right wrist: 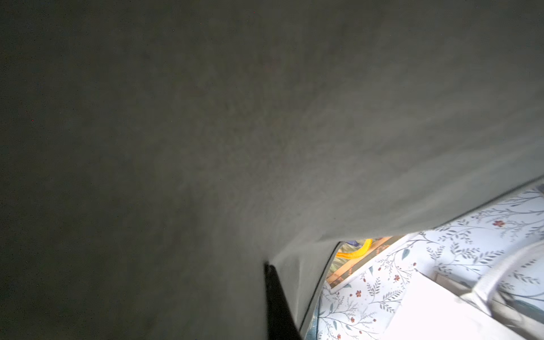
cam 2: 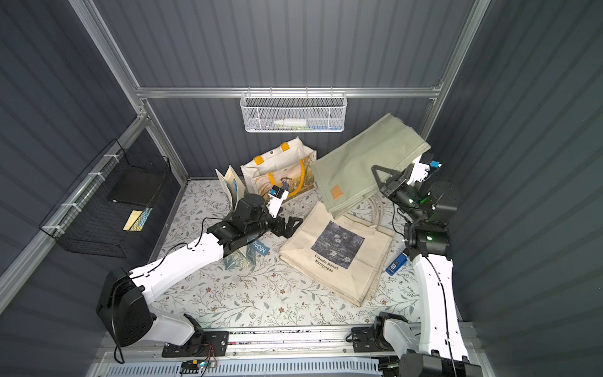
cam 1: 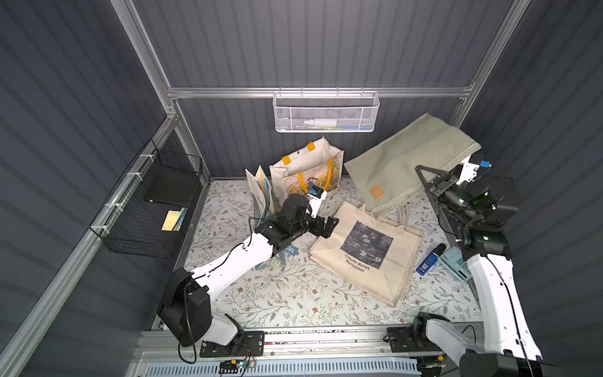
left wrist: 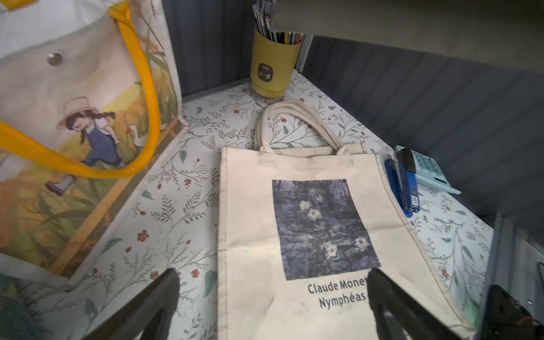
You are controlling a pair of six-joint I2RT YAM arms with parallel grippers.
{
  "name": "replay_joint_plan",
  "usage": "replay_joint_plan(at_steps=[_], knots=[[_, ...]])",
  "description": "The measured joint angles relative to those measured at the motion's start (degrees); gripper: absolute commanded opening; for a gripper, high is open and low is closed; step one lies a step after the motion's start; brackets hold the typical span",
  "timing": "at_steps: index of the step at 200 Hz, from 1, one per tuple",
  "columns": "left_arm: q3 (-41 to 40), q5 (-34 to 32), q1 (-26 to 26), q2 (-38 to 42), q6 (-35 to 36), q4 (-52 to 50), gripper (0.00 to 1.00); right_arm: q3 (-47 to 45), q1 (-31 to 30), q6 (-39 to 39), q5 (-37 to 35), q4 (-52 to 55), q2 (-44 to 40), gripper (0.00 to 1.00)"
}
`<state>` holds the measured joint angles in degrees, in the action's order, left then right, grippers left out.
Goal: Put away the canvas bag
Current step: Press the canvas bag, then place the canvas bag at the center of the board.
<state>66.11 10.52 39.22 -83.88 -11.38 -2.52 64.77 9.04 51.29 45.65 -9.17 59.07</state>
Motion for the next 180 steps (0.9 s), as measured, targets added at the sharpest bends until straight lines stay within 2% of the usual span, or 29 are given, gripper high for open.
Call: replay_joint_plan(at_steps=[15,28,49,68,85,106,151,180], knots=[[-0.5,2.9,-1.2,0.0,-3.7,4.0,0.99,0.0,0.4,1.2,1.0,-1.2,0.1,0.00],[-2.4,6.0,-3.2,0.1,-9.8,10.2,0.99,0.0,0.7,1.7,1.6,-2.4,0.0,0.00],[-7.3,11.1,-7.5,-0.9,-24.0,22.6,0.99,0.0,0.9,3.3,2.6,-4.9,-0.2,0.00],[-8.8,13.7,-10.3,-5.9,-38.5,35.2,0.99,0.0,0.9,4.7,3.5,-7.5,-0.4,0.00],[-8.6,14.7,-10.8,-11.9,-50.5,45.3,1.00,-0.3,0.9,5.5,4.4,-9.5,-0.8,0.00],[-6.7,14.5,-10.1,-17.2,-61.3,53.0,0.99,-2.0,0.9,6.7,5.2,-12.7,-1.7,0.00],[-2.1,10.8,-6.7,-23.1,-74.6,67.4,0.99,-6.8,1.0,12.0,5.9,-20.6,-2.3,0.00],[0.0,10.4,-5.3,-25.8,-76.6,69.6,0.99,-8.2,1.1,14.8,6.0,-23.3,-2.3,0.00]])
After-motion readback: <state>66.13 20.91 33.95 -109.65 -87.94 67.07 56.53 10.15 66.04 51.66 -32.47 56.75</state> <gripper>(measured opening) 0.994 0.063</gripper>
